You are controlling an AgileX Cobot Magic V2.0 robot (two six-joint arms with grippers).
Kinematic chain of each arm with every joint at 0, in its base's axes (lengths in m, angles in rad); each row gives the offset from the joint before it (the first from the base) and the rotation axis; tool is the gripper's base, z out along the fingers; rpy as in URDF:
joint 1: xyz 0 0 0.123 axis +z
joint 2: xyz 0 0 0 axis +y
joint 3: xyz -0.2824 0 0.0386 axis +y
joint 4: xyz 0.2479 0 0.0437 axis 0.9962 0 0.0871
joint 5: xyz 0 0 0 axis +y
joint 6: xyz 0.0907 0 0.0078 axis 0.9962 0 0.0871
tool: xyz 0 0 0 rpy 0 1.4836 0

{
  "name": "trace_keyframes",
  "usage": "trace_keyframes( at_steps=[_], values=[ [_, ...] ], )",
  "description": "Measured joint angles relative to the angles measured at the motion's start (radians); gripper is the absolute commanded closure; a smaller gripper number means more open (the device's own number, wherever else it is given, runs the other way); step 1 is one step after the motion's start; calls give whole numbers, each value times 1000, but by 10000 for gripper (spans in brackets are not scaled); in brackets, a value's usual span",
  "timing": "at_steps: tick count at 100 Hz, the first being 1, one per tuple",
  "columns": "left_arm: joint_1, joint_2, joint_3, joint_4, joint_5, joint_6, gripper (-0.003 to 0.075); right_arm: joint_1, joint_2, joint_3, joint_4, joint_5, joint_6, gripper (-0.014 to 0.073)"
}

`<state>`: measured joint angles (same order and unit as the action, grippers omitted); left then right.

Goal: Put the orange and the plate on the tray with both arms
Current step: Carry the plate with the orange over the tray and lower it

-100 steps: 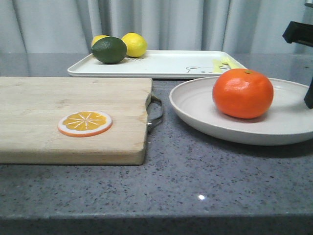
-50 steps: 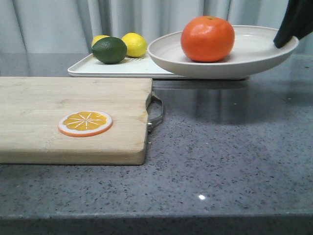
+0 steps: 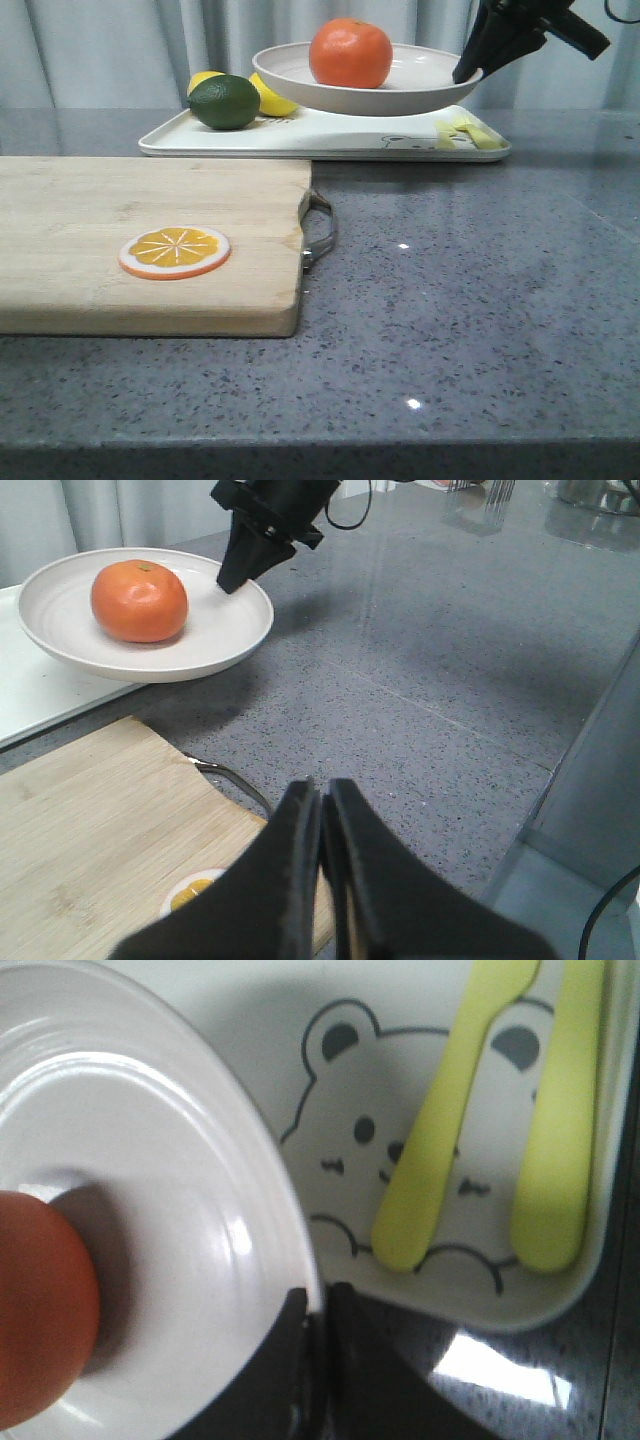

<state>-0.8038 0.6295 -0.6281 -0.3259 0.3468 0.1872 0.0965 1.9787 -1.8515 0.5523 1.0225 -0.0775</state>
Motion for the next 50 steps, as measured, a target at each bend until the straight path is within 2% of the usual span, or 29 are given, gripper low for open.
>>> trace_keyframes(
  at_steps=[26,50],
  values=[
    [0,0,0,0,-4,0,741,0,204,-311,2,40,-4,651],
    [0,0,0,0,-7,0,741,0,327,-423,2,38,-4,651]
  ],
)
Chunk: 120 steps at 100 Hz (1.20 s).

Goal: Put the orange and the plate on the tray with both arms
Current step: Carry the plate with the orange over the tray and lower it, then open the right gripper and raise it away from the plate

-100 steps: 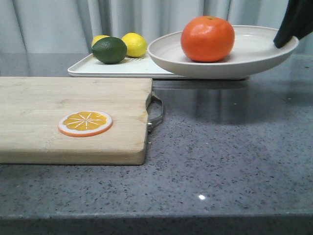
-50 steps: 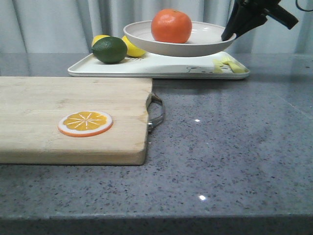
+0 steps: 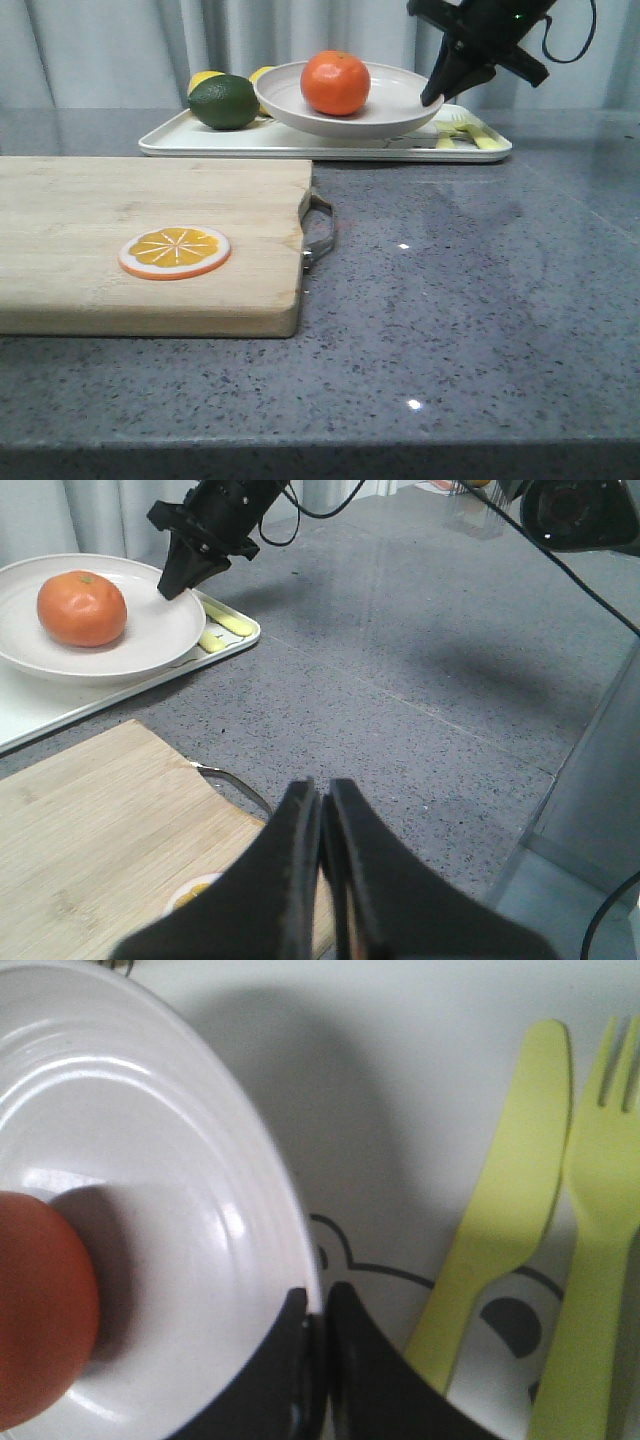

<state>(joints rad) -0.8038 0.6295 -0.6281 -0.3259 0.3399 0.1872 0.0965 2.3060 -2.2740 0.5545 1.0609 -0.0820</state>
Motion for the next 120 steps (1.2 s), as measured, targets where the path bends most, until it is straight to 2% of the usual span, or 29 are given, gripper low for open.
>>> trace_keyframes(
  at_steps=[48,53,70,77,113,120],
  values=[
    [0,0,0,0,-1,0,741,0,64,-19,13,-85,5,641],
    [0,0,0,0,-1,0,741,0,64,-19,15,-87,5,600],
    [0,0,0,0,-1,0,741,0,65,-19,15,-92,0,302],
    [0,0,0,0,-1,0,741,0,67,-19,15,-94,-1,247],
    [0,0,0,0,-2,0,741,-8,11,-21,15,-102,-2,254],
    [0,0,0,0,-2,0,741,-10,-18,-21,15,-87,-12,295]
  ],
)
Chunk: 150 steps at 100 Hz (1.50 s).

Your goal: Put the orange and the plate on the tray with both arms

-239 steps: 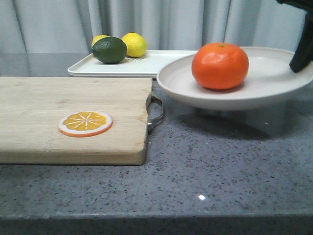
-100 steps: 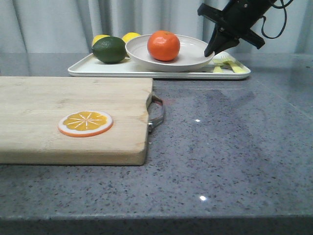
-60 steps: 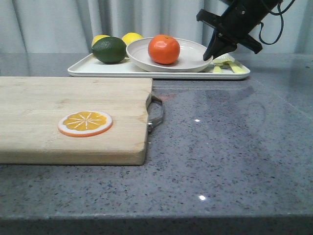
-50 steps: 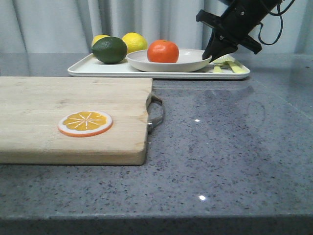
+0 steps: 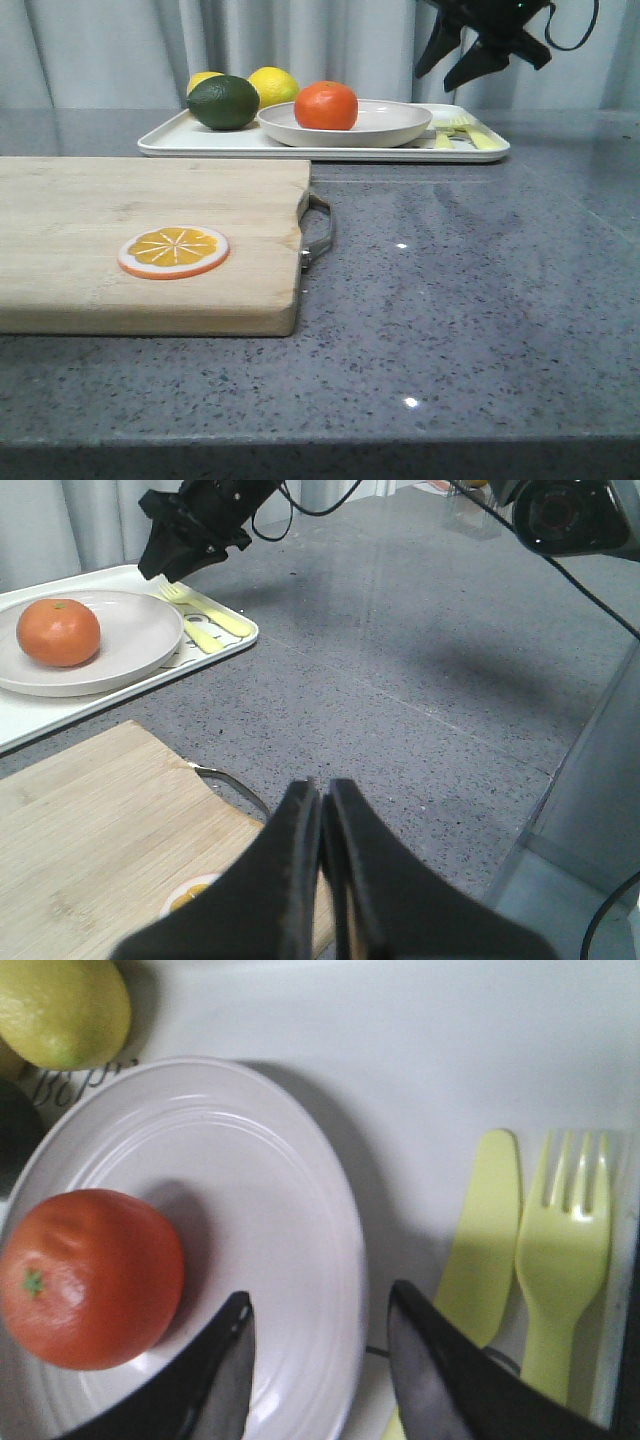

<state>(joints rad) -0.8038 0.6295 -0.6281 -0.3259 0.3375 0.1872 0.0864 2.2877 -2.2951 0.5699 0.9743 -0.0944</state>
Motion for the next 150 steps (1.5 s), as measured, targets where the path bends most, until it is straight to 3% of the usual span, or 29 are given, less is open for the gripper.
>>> trace_keyframes(
  at_steps=[23,94,122,150],
  values=[
    [0,0,0,-22,0,0,741,-1,-84,0,-8,111,-28,666],
    [0,0,0,-38,0,0,741,17,-390,39,-74,273,-42,661],
    [0,0,0,-38,-20,0,741,27,-614,270,-110,256,-65,661],
    [0,0,0,-38,-20,0,741,27,-909,624,-124,104,-103,661]
  ],
)
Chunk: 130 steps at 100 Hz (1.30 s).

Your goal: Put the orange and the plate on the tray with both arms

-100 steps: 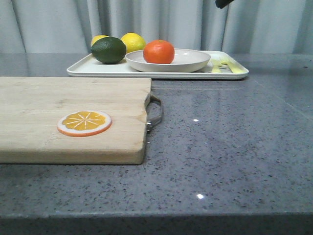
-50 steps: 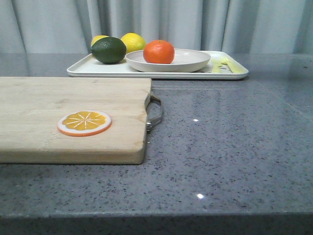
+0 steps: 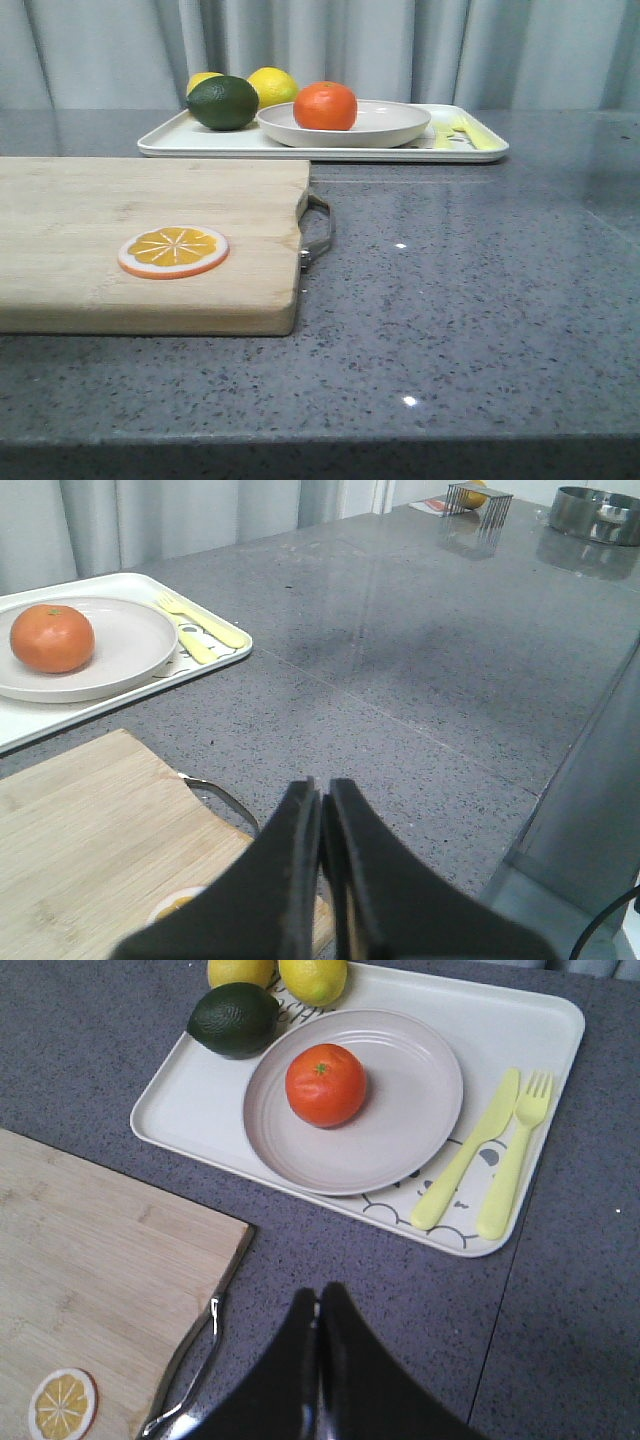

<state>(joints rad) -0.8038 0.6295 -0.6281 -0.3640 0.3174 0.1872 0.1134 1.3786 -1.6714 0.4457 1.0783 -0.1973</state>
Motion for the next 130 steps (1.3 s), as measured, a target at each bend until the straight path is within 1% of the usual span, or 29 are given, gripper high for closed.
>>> trace_keyframes(
  at_steps=[33,54,75,101,115,130],
  values=[
    [0,0,0,0,0,0,741,0,-390,476,-2,-197,-28,661],
    [0,0,0,0,-2,0,741,0,-590,691,-8,-267,-66,661],
    [0,0,0,0,-6,0,741,0,-766,847,-9,-331,-90,661],
    [0,0,0,0,-6,0,740,0,-957,983,-33,-422,-100,661],
    [0,0,0,0,-7,0,741,0,-1012,1053,-76,-456,-105,661],
    [0,0,0,0,0,0,741,0,-1027,1103,-82,-506,-105,661]
  ],
)
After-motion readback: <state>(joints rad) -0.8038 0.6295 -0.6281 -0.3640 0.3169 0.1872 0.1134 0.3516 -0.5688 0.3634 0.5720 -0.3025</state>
